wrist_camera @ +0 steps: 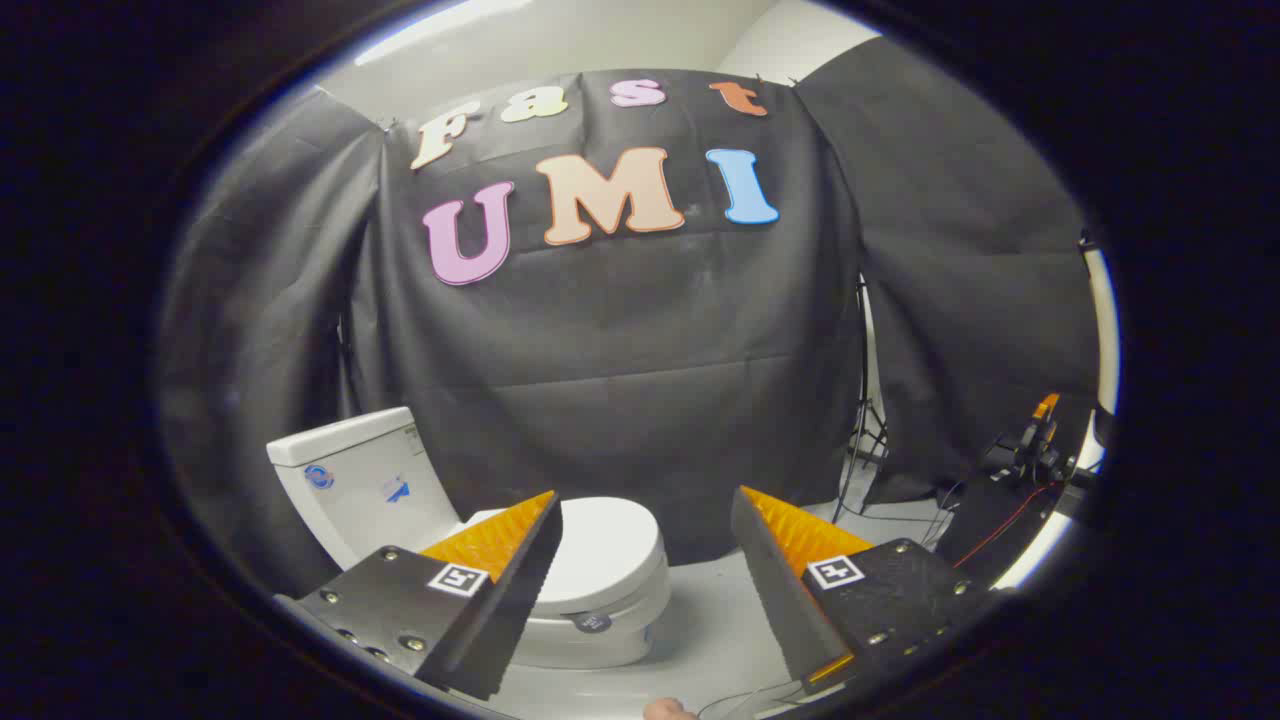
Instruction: Open the toilet lid.
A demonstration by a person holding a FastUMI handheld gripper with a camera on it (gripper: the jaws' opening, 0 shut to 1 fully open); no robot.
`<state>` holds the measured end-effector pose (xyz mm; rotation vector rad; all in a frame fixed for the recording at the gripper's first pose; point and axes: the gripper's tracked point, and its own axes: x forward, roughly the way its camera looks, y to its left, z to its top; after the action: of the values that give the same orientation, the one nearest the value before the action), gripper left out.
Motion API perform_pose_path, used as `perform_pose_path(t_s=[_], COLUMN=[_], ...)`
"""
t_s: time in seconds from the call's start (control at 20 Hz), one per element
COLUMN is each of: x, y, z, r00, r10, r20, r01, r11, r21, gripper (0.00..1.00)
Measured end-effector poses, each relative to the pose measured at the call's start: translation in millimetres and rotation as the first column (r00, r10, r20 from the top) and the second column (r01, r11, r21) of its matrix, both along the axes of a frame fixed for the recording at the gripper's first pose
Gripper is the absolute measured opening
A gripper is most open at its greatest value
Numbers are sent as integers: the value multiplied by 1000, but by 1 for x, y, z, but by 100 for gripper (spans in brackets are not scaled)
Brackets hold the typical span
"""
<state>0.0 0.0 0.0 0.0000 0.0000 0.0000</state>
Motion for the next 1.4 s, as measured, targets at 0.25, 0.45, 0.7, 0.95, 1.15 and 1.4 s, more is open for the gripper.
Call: perform_pose_path(t_s=[0.25, 0.45, 0.7, 0.95, 1.15, 1.4], x=[-2, 1, 4, 8, 16, 34], y=[-9, -9, -15, -24, -39, -47], z=[-3, -2, -6, -20, -39, -98], r00=[1000, 1000, 999, 998, 991, 954], r10=[-18, -12, -29, -42, -85, -91], r20=[1, -5, -13, -50, -103, -284], r01=[18, 12, 29, 41, 86, 118], r11=[999, 1000, 999, 999, 996, 990], r21=[-26, -23, -34, -34, 4, 77], gripper=[100, 100, 100, 100, 100, 100])
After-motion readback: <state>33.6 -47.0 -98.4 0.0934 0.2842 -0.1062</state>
